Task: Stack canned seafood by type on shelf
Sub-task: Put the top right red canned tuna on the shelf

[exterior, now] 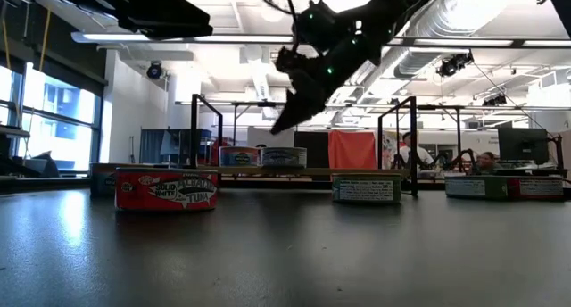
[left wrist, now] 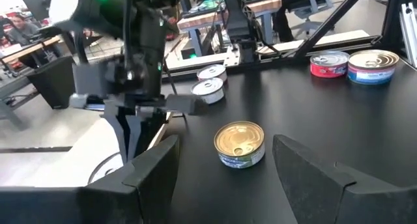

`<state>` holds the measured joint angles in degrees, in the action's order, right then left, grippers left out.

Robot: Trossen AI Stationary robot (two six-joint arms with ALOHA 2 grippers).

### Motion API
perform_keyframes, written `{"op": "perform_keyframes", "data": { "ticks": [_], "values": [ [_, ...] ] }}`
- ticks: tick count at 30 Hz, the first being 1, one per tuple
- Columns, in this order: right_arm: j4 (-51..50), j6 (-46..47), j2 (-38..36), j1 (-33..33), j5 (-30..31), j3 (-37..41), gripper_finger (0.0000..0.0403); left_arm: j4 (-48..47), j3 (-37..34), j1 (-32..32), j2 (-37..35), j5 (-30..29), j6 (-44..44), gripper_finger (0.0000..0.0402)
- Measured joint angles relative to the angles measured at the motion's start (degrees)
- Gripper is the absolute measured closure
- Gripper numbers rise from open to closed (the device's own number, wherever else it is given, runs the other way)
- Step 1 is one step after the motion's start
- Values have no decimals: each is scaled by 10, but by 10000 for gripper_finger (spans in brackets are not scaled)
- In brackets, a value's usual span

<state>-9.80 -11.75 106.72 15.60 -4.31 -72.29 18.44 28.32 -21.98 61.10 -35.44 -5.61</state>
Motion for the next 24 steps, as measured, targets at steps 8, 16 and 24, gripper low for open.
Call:
{"op": "perform_keyframes", "data": {
  "ticks": [8,16,24],
  "values": [
    [12,6,2,41,77,23,403,-3,-1,7,0,0,-9,166],
    [39,28,12,97,98,23,403,-6,-1,11,0,0,-6,166],
    [14,66,8,93,151,2,403,-10,-3,11,0,0,-3,166]
  ]
}}
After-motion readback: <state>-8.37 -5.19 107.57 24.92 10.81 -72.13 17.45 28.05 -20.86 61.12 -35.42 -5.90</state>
